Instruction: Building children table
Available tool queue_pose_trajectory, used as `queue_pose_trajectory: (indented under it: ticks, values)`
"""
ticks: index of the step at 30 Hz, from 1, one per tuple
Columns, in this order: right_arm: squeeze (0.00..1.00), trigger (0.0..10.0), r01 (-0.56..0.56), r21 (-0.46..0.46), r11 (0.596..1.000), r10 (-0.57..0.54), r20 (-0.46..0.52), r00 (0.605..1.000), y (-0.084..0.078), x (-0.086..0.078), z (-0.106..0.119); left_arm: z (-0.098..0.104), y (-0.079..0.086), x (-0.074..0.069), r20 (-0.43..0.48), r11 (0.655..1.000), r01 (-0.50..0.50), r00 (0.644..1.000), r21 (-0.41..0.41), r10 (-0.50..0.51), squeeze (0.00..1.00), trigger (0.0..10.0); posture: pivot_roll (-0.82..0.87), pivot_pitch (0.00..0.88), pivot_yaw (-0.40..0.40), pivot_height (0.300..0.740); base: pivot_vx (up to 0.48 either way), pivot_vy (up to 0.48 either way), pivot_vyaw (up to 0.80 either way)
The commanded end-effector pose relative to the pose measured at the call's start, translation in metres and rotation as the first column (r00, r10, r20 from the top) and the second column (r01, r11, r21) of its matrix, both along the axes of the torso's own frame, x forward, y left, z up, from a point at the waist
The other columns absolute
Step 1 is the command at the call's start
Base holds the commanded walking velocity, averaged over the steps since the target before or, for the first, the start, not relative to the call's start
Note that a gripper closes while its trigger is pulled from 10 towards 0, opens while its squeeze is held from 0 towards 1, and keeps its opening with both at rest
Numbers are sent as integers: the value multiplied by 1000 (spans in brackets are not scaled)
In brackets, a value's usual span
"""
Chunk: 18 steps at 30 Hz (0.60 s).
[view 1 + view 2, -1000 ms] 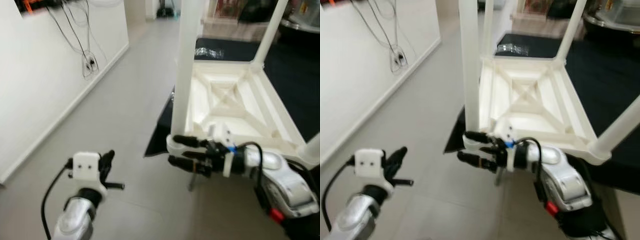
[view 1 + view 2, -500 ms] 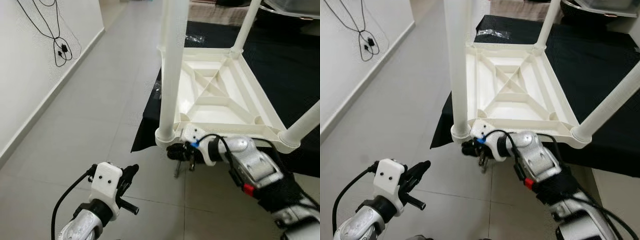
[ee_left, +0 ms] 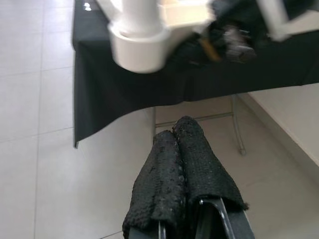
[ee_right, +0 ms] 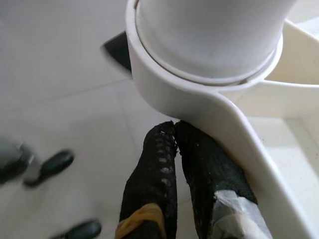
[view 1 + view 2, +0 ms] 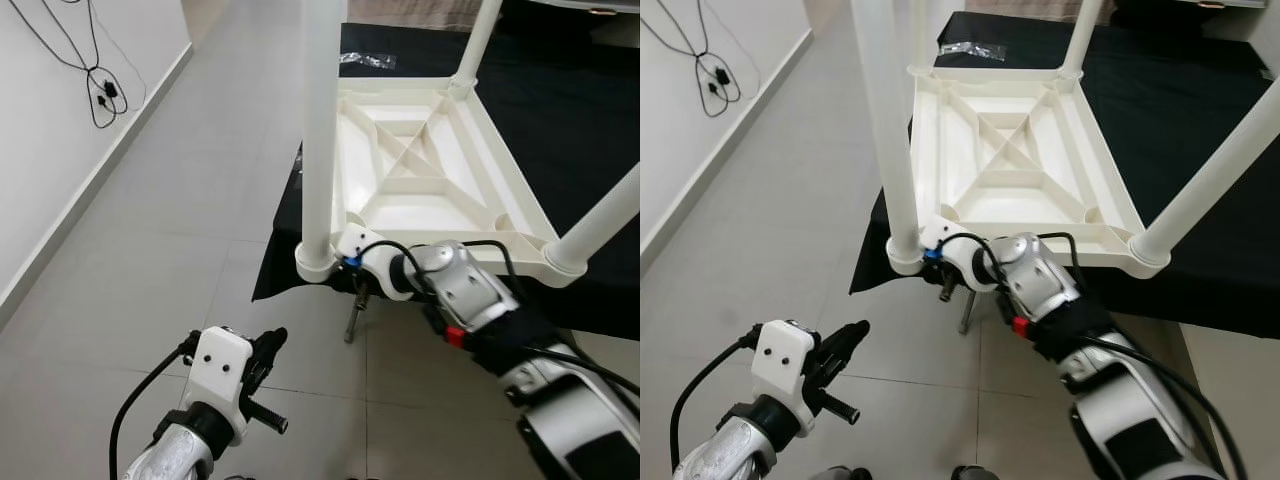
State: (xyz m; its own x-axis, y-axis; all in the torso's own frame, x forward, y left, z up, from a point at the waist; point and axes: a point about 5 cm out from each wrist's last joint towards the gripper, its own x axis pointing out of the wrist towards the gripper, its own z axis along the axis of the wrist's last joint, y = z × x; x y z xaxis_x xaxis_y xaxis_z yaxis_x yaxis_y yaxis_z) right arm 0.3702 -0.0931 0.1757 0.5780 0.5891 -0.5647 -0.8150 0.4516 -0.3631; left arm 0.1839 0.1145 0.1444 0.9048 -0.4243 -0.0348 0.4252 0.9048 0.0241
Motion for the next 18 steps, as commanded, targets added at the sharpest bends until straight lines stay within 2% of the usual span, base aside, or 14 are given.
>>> queue_pose_trajectory:
  ticks: [1,2,3,5,7,9,13,18]
  values:
    - [0,10000,32,22,999,-33,26,999,-1,3,2,-2,0,-4,-16,1000,-6,1000,11,6,0,10000,77,229,-59,740,0,0,0]
    - [0,10000,85,142,986,-96,70,993,19,13,16,-1,-1,-5,-15,1000,-18,1000,7,18,0,10000,89,231,-66,740,0,0,0]
    - [0,10000,85,142,986,-96,70,993,19,13,16,-1,-1,-5,-15,1000,-18,1000,7,18,0,10000,89,231,-66,740,0,0,0]
    - [0,10000,125,250,960,-157,112,981,37,21,32,0,-1,-6,-14,1000,-29,999,5,29,0,10000,97,230,-70,740,0,0,0]
    - [0,10000,151,310,939,-204,148,968,47,25,42,0,-2,-7,-13,999,-34,999,7,34,0,10000,104,228,-73,740,0,0,0]
    - [0,10000,157,323,933,-219,165,962,50,27,46,0,-2,-7,-13,999,-35,999,8,35,0,10000,104,228,-73,740,0,0,0]
    - [0,10000,238,439,866,-353,201,914,54,35,65,-1,-2,-8,-8,999,-46,999,20,46,0,10000,115,223,-74,740,0,0,0]
    - [0,10000,237,469,851,-364,201,910,56,35,67,-1,-2,-8,-7,998,-52,999,22,52,0,10000,116,220,-70,740,0,0,0]
